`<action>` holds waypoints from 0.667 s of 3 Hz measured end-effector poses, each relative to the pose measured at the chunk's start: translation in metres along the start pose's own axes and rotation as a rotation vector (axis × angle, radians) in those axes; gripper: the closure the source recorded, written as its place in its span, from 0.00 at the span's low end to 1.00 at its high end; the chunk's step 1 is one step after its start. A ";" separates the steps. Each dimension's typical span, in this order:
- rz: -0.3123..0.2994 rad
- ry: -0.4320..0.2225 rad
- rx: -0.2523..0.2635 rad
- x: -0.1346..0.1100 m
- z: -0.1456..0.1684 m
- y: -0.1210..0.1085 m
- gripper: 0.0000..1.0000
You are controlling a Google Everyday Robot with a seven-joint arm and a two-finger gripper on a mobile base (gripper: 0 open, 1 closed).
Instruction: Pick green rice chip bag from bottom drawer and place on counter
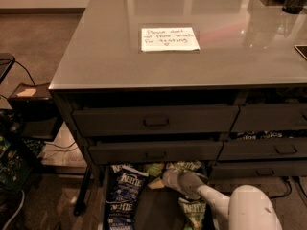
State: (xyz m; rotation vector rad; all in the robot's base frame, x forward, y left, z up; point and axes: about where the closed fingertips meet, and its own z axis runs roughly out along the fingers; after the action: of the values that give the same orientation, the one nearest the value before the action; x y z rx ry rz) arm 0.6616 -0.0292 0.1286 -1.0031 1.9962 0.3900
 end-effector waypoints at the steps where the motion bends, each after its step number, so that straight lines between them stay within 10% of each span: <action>1: 0.006 0.001 0.005 0.006 0.007 -0.007 0.00; 2: 0.016 0.003 0.011 0.013 0.016 -0.014 0.19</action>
Offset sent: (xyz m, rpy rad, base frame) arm 0.0279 -0.0160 -0.0282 0.0018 0.0069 -0.0395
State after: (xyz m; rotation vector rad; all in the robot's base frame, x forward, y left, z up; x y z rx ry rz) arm 0.6772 -0.0355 0.1105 -0.9817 2.0086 0.3861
